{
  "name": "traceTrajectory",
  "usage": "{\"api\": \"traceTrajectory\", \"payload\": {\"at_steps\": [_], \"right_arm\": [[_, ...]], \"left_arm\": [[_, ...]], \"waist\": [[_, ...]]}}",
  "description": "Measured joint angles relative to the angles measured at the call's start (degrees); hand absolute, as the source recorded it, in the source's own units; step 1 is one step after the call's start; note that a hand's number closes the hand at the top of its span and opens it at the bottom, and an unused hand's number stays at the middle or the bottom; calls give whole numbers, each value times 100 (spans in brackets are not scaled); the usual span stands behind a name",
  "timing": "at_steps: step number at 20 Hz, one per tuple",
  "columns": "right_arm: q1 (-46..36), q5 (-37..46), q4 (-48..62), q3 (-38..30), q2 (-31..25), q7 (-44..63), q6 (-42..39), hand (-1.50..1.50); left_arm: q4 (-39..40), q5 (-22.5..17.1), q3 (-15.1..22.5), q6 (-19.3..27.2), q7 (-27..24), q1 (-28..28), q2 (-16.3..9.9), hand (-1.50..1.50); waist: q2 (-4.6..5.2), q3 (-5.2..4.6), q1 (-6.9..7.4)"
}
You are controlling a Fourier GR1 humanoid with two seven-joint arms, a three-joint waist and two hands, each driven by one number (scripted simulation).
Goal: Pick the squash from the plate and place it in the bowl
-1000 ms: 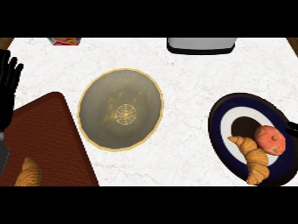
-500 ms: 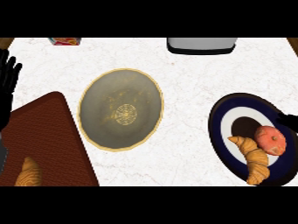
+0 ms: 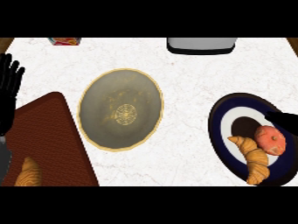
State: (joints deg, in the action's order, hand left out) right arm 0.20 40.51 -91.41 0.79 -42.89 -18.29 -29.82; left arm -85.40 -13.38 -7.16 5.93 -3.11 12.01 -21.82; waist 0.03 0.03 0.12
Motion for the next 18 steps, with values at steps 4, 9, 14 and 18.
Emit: {"api": "traceTrajectory", "payload": {"at_steps": [4,9,14,18], "right_arm": [[-124,317,248,-25,165,-213,19,-150],[-261,705,416,51,475,-147,17,-150],[-295,996,691,0,621,-369,82,-150],[-410,1277,1073,0,785,-434,233,-150]], "left_arm": [[91,59,-135,-96,31,121,23,0],[92,199,-181,-96,121,235,119,0],[130,244,-292,-220,156,281,147,0],[-15,280,-342,-260,248,243,179,0]], "waist": [[-2,-2,-8],[-2,-2,-12],[-2,-3,-14],[-1,-1,-7]]}}
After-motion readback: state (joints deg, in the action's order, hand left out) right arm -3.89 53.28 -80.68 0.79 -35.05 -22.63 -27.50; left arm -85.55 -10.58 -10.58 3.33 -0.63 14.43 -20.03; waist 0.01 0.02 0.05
